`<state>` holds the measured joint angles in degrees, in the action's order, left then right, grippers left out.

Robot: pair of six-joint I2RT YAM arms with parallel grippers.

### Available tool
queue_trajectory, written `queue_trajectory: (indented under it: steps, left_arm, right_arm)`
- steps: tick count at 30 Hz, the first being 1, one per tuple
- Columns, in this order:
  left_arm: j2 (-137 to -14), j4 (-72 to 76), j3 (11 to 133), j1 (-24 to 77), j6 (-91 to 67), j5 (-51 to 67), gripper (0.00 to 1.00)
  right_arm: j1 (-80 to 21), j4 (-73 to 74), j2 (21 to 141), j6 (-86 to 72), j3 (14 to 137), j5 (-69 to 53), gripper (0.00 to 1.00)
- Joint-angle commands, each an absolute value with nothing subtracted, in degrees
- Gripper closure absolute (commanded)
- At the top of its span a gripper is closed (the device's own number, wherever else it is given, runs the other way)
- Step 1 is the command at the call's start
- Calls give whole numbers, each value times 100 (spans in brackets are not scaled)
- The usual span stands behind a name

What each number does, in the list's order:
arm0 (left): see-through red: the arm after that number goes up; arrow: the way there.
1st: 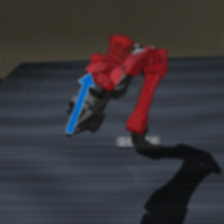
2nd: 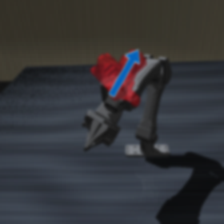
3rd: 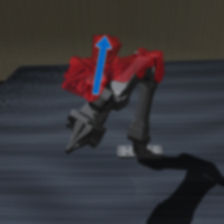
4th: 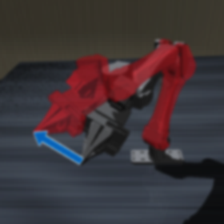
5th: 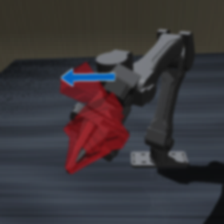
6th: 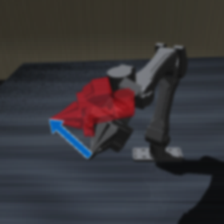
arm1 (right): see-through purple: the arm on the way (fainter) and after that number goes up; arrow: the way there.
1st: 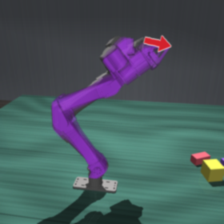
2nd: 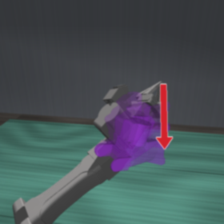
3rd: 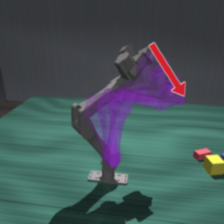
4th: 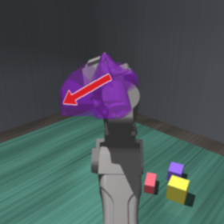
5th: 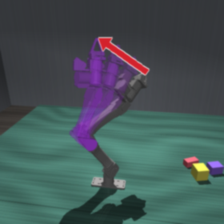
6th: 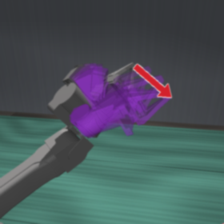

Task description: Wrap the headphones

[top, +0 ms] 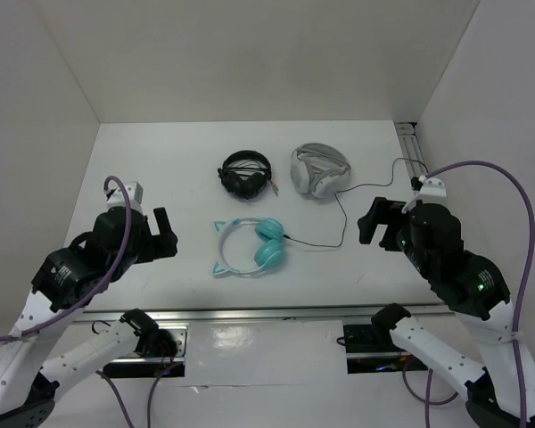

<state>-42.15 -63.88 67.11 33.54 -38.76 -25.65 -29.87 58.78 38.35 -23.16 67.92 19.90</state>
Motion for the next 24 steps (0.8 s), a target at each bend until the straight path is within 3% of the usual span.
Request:
queue_trajectory:
  steps: [1, 10, 19, 24]
  left_arm:
    - [-4131, -6021, 6619, 3349, -3622, -2312, 0]
    - [-4473, -5256, 6275, 3349, -3533, -1274, 0]
    - [-5369, -3729, 5047, 3559, -4253, -924, 0]
    - [-6579, -2796, 4562, 3560, -4386, -1150, 0]
  right_arm:
    - [-3032, 5810, 3754, -2548, 6917, 2241, 0]
    - [-3084, 4975, 2733, -2742, 6029, 2048, 0]
    - [-3085, 5186, 3735, -2619, 6187, 1916, 0]
    - [-3085, 5133, 3902, -2444, 6187, 1618, 0]
